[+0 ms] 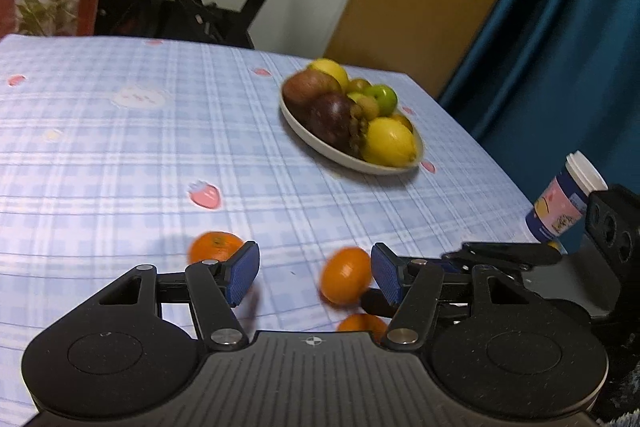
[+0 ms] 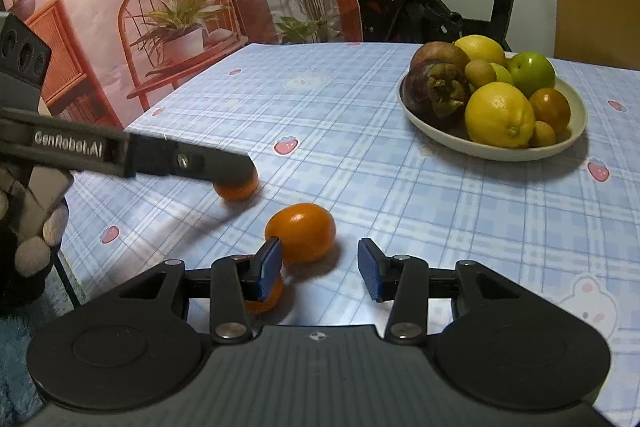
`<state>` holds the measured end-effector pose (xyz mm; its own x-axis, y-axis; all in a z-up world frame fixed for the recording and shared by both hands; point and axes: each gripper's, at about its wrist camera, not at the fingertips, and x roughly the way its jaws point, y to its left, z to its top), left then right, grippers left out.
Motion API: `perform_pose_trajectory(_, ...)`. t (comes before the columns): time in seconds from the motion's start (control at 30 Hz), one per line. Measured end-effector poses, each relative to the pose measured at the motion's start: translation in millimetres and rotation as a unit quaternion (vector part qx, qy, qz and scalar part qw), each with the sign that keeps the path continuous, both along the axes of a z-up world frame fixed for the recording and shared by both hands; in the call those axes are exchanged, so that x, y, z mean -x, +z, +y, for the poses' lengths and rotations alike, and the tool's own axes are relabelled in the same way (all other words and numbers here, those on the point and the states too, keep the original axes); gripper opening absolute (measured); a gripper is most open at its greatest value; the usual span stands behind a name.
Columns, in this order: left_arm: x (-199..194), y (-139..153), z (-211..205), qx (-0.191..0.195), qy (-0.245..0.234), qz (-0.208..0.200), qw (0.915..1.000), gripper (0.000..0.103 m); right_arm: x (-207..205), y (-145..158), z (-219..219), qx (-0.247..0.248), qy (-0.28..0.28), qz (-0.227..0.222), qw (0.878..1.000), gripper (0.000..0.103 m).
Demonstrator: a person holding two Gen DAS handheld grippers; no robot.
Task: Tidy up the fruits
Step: 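Close the left tool around the orange and lift it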
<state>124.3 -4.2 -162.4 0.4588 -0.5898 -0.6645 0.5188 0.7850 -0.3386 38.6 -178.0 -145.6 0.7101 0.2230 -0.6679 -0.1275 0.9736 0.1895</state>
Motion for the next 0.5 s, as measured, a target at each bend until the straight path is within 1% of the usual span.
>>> perform_pose_trajectory(0.2, -17.8, -12.5, -16.8, -0.003, -0.012, 0.026, 0.9996, 0.061, -6.0, -7.0, 0.7, -0.004, 0.008, -0.006, 1.0, 0.045)
perform_pose_trajectory(0.3, -28.8, -21.0, -20.5, -0.001, -0.008, 0.051, 0.9987, 0.051, -12.1, -9.4, 2.6, -0.001, 0.019, -0.008, 1.0, 0.045)
perform_pose_trajectory(0.33, -30.8, -23.0, -21.9, -0.003, -0.008, 0.056, 0.9984, 0.05, -14.2, -9.9, 3.3, -0.002, 0.023, -0.009, 1.0, 0.045)
perform_pose_trajectory(0.4, -30.6, -24.4, -24.8, -0.009, -0.01, 0.054, 0.9984, 0.043, -18.6, -10.6, 5.2, -0.001, 0.032, -0.012, 0.999, 0.045)
perform_pose_trajectory(0.5, -29.8, -26.0, -27.9, -0.012, -0.017, 0.054, 0.9983, 0.041, -23.1, -12.4, 8.6, 0.004, 0.046, -0.019, 0.999, 0.045)
